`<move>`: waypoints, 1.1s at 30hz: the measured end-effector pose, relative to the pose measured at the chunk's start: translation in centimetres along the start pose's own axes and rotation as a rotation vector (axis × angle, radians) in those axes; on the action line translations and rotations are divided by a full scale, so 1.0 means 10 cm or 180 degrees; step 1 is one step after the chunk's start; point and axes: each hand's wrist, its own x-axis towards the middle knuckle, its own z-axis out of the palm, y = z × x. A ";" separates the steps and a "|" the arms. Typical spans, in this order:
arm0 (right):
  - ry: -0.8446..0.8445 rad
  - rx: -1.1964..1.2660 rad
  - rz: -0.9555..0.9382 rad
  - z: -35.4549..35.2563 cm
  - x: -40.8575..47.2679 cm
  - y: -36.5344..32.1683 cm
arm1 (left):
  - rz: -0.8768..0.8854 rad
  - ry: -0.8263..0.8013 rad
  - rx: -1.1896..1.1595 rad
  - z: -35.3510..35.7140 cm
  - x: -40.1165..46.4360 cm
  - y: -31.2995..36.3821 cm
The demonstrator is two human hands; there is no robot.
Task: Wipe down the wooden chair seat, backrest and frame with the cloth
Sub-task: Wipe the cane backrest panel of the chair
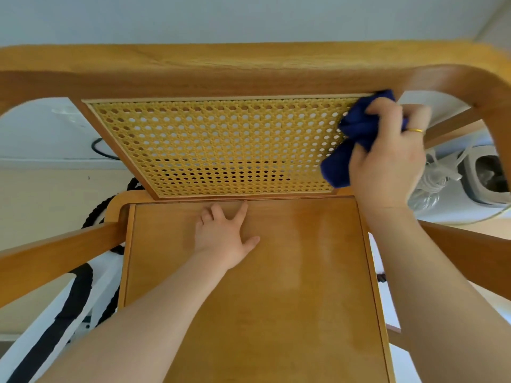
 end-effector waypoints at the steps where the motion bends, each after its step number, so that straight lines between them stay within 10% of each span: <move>1: 0.0030 0.0015 0.0045 -0.01 0.00 0.04 | -0.0025 -0.0016 0.0003 0.01 0.01 0.02; 13: -0.0705 -0.0016 -0.1335 0.35 -0.22 -0.30 | -0.0205 0.0008 0.0038 0.10 0.03 0.10; 24: 0.0001 -0.0128 -0.0534 0.34 -0.17 0.19 | -0.0219 0.0057 -0.0116 0.12 0.05 0.10; 33: -0.1227 -0.0822 -0.0800 0.67 -0.96 0.49 | -0.0153 0.0223 -0.0128 0.18 0.04 0.07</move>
